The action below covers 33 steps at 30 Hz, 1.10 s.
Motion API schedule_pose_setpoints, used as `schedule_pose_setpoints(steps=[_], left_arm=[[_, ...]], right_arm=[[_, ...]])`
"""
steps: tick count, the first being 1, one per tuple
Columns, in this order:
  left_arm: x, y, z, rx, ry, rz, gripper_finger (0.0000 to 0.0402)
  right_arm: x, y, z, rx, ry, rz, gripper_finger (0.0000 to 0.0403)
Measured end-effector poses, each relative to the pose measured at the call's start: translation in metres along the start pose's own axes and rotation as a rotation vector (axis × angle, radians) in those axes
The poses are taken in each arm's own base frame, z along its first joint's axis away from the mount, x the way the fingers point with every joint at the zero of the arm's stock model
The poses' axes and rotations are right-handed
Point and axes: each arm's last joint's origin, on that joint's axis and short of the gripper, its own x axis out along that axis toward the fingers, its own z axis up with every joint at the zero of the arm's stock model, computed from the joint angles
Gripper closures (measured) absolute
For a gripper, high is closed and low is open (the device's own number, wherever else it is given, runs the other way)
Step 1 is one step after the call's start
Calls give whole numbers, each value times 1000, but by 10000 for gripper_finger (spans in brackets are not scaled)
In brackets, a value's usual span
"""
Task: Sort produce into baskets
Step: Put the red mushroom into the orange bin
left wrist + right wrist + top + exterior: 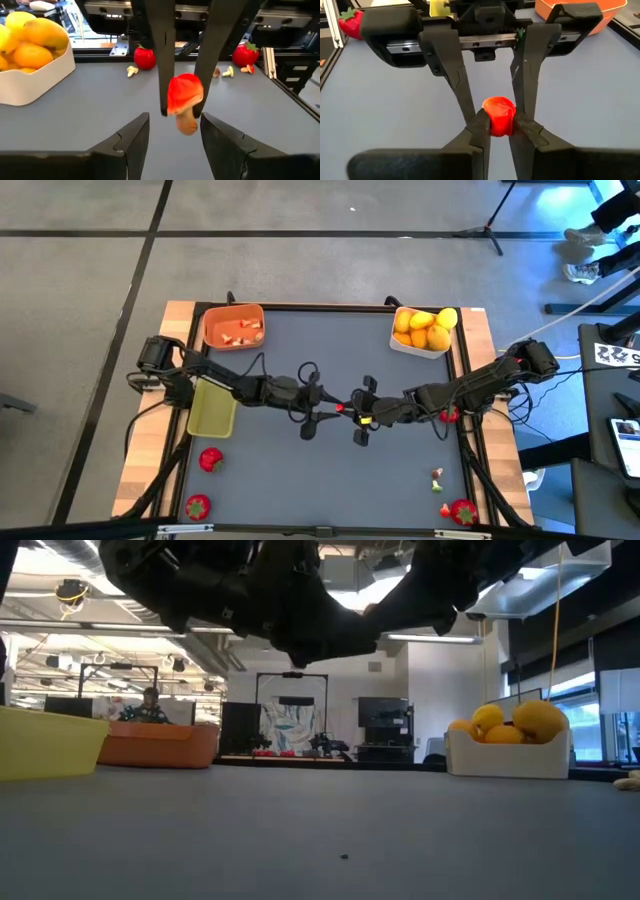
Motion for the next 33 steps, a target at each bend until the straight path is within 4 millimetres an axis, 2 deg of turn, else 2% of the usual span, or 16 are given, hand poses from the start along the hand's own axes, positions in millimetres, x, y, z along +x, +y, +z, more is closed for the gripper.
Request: schedule_pose_setpoints(steps=[4, 13, 17, 20, 24, 30, 33], left_arm=[[1, 0, 4, 2, -15, 0, 246], [1, 0, 1, 21, 14, 0, 349], [1, 0, 1, 33, 16, -1, 383], [1, 0, 1, 61, 16, -2, 396], [1, 1, 1, 66, 19, 2, 393], [-1, 10, -3, 63, 88, 33, 396], [-4, 18, -8, 58, 161, 53, 395]], right_arm=[[0, 0, 0, -2, 3, -2, 350], [0, 0, 0, -5, -1, -6, 349], [0, 0, 0, 3, -2, -8, 341], [0, 0, 0, -16, 2, -8, 312], [-3, 0, 4, -46, -4, 33, 254], [-26, 0, 23, -61, 88, 147, 193], [-36, -1, 21, 8, 206, 207, 180]])
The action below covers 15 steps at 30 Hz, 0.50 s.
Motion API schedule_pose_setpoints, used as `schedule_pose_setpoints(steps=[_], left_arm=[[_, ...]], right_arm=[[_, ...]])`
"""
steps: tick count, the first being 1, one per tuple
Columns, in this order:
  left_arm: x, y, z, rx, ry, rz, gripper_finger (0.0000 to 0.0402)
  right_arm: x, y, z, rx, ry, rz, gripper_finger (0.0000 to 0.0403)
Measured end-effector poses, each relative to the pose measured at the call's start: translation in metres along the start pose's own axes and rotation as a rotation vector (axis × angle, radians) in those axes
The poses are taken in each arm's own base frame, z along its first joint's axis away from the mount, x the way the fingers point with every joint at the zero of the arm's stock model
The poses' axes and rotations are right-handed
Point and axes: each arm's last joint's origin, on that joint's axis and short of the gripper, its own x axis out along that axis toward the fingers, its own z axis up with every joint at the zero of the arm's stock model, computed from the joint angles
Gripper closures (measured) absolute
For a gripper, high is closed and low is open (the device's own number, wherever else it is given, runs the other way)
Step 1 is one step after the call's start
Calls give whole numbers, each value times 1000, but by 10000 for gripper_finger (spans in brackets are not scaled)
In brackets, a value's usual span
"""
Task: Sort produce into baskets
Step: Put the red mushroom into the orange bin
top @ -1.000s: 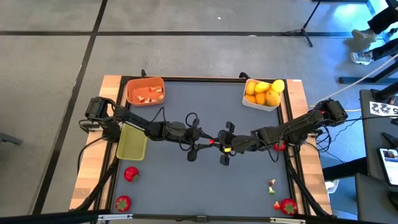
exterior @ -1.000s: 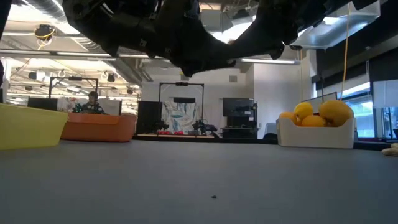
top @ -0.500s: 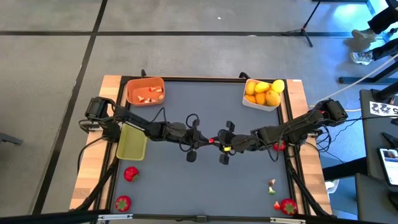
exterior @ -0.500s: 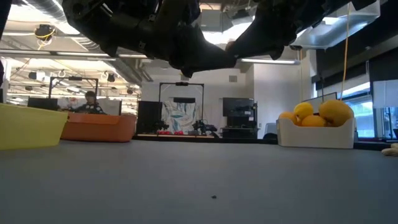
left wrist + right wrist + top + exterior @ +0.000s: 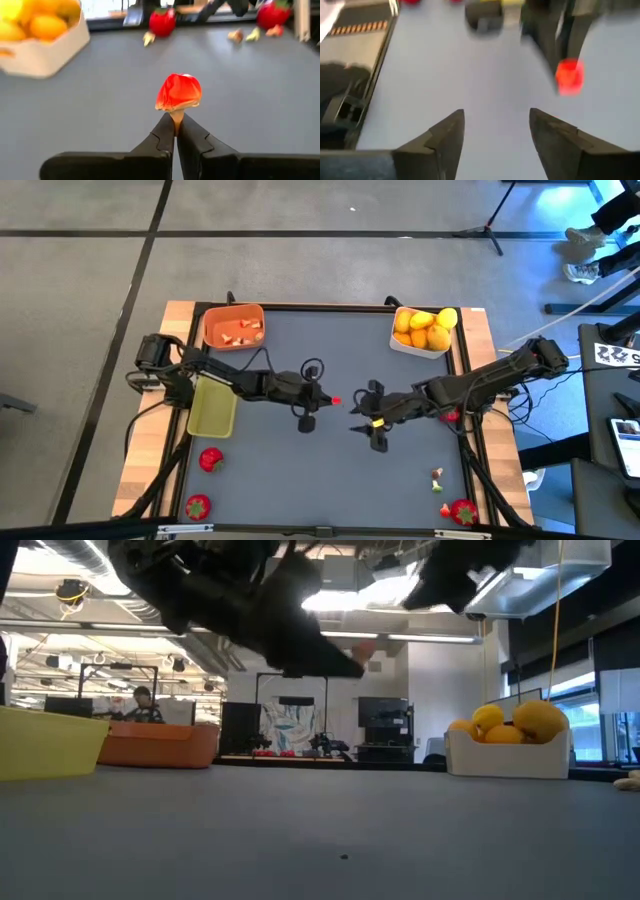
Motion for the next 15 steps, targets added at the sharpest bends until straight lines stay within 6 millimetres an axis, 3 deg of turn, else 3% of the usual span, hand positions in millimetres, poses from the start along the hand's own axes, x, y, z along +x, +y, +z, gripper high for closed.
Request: schedule_pose_setpoints(steps=[7, 15], left_arm=[[-24, 22, -7, -17, 251, 76, 389], [-93, 61, 2, -71, 494, 352, 386]], right_arm=[[4, 6, -39, 123, 233, -36, 179], [15, -1, -83, 169, 271, -227, 188]])
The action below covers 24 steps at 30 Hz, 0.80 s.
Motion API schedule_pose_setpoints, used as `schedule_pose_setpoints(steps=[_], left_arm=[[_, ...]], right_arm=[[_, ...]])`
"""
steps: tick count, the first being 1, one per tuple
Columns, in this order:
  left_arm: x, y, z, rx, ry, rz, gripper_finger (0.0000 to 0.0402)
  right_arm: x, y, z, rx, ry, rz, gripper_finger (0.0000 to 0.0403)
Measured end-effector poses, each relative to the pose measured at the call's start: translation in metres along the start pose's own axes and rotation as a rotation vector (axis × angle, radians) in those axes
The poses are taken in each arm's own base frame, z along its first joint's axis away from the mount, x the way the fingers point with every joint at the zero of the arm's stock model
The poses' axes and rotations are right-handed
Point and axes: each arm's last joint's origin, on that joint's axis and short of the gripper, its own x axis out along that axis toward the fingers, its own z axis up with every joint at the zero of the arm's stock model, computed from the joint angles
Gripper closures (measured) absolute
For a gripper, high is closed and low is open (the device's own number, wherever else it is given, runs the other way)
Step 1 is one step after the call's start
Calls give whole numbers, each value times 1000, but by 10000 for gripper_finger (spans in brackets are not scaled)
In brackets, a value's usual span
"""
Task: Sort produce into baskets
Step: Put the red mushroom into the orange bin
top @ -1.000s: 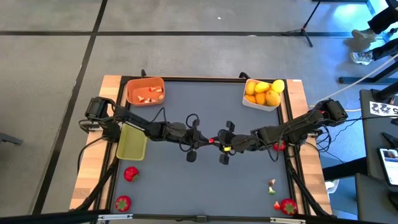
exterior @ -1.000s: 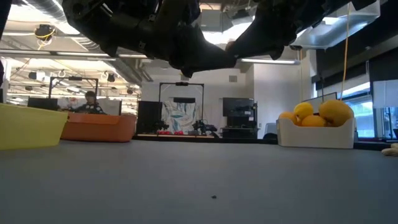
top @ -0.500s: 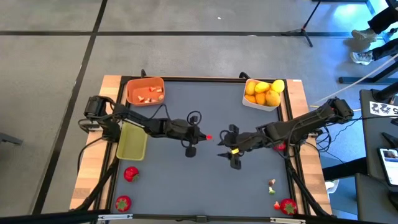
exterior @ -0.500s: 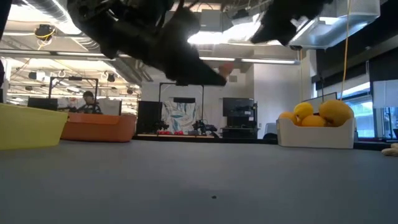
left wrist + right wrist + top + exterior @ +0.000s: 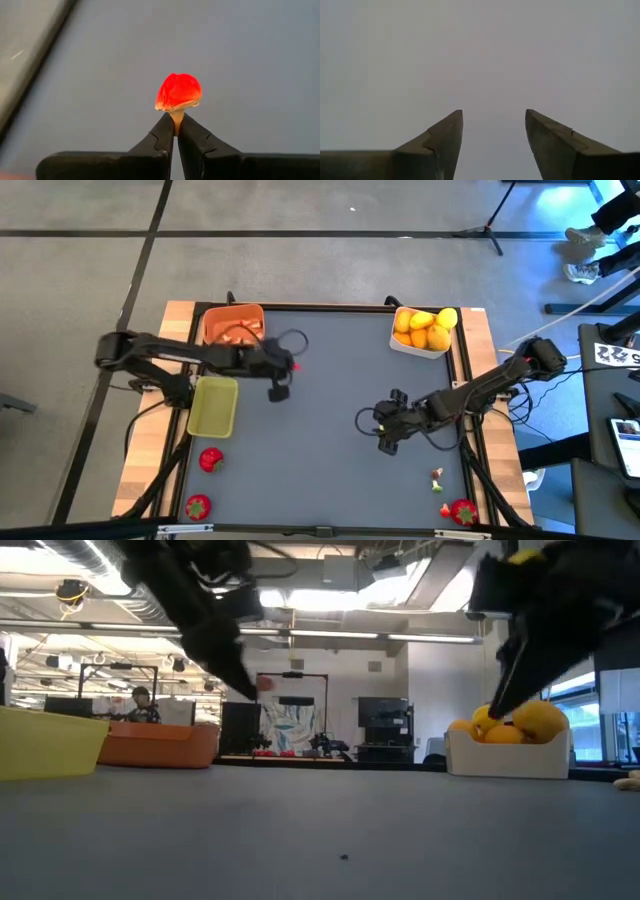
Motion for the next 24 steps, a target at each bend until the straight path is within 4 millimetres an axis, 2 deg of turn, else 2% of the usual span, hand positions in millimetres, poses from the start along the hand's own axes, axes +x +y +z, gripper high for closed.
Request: schedule_pose_setpoints(steps=[5, 9, 17, 24], left_arm=[[-29, 44, -13, -139, 73, 169, 381], [-41, 76, -23, -254, 109, 258, 383], [-32, 118, -48, -377, 214, 379, 378], [-20, 133, -72, -455, 281, 431, 371]], right_arm=[[10, -7, -14, 53, 31, -39, 189], [13, -9, -17, 71, 13, -33, 189], [14, -6, -13, 80, -35, 2, 189], [14, -6, -13, 79, -45, -11, 189]])
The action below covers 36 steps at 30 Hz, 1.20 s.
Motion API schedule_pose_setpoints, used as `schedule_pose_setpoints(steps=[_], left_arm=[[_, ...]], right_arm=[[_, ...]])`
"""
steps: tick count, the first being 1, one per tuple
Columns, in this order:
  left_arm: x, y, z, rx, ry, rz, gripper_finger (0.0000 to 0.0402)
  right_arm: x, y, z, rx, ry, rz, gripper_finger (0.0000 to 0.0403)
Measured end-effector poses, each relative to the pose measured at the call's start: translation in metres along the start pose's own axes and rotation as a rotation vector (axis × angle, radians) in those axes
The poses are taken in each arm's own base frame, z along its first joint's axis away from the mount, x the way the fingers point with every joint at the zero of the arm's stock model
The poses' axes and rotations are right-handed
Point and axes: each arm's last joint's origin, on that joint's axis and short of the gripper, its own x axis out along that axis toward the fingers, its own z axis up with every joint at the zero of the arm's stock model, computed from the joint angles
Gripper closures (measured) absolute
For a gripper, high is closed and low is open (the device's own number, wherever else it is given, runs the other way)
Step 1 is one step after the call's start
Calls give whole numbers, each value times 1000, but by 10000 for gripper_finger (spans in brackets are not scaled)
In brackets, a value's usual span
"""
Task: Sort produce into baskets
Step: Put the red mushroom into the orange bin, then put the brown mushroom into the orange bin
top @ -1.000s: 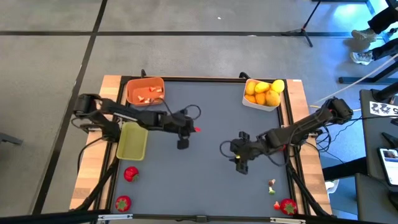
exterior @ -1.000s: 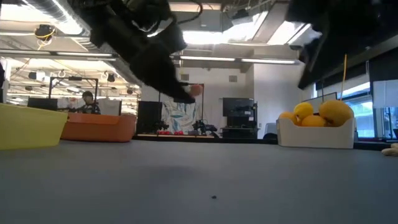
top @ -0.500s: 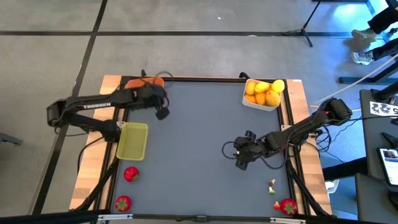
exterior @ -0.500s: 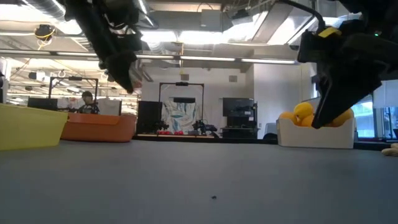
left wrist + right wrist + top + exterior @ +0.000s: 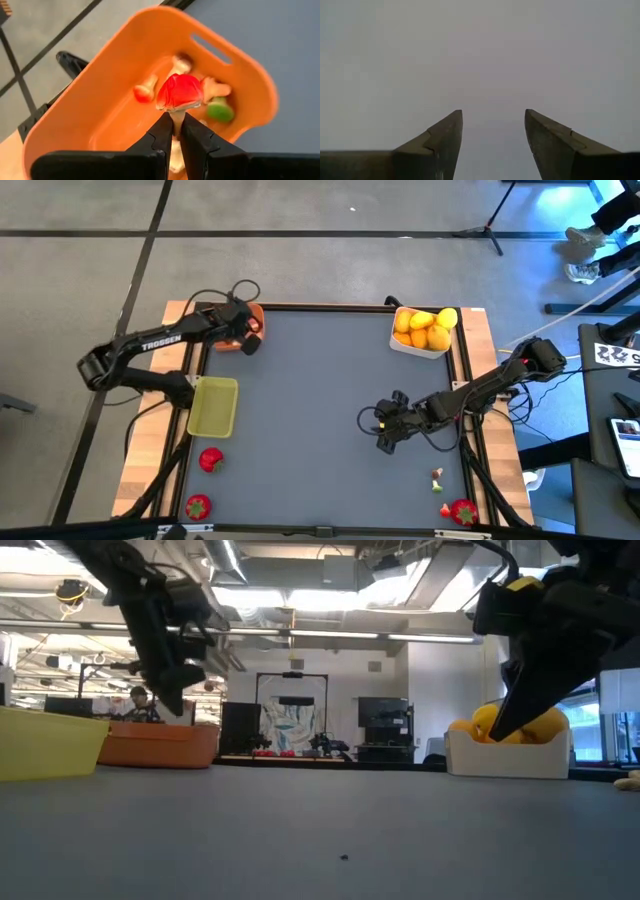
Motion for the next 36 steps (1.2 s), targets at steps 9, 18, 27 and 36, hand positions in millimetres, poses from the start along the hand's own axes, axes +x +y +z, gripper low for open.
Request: schedule_pose_setpoints(steps=[9, 18, 27, 36], left_arm=[[8, 7, -2, -30, 20, 22, 370], [8, 7, -6, -9, 64, 23, 323], [0, 6, 0, -44, 33, -21, 229], [-30, -33, 25, -6, -181, -385, 229]], right_arm=[[0, -1, 0, -4, -16, -20, 189], [0, -1, 0, -6, -21, -28, 189], [0, -1, 0, -8, -21, -28, 189], [-16, -6, 3, -55, 86, -122, 189]])
